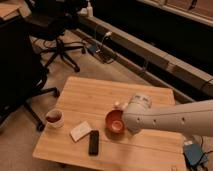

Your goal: Push the ceramic bowl across the table

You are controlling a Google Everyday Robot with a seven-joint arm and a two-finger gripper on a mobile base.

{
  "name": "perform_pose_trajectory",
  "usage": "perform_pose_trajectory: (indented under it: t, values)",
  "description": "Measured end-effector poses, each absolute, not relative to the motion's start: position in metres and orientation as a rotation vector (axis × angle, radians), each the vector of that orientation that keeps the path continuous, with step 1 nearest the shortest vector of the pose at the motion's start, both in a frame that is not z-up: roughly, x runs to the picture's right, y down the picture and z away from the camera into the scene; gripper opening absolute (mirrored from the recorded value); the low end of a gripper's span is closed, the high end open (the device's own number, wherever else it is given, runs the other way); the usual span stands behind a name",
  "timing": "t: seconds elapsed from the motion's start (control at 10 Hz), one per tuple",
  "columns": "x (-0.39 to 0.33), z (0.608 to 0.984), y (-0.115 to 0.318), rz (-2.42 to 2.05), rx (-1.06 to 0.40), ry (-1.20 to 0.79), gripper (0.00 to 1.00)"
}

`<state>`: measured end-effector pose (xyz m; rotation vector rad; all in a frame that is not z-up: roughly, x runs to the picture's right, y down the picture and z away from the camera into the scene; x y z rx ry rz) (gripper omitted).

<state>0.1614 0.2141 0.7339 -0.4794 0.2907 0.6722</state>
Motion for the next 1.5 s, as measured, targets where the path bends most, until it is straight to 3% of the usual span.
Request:
perform_pose_trajectory:
  t: [0.5, 1.5]
  values:
    - [0.191, 0.754, 0.208, 0.666, -0.525, 0.293, 0.65]
    - [0.114, 0.79, 0.225, 0.518, -0.57, 0.211, 0.65]
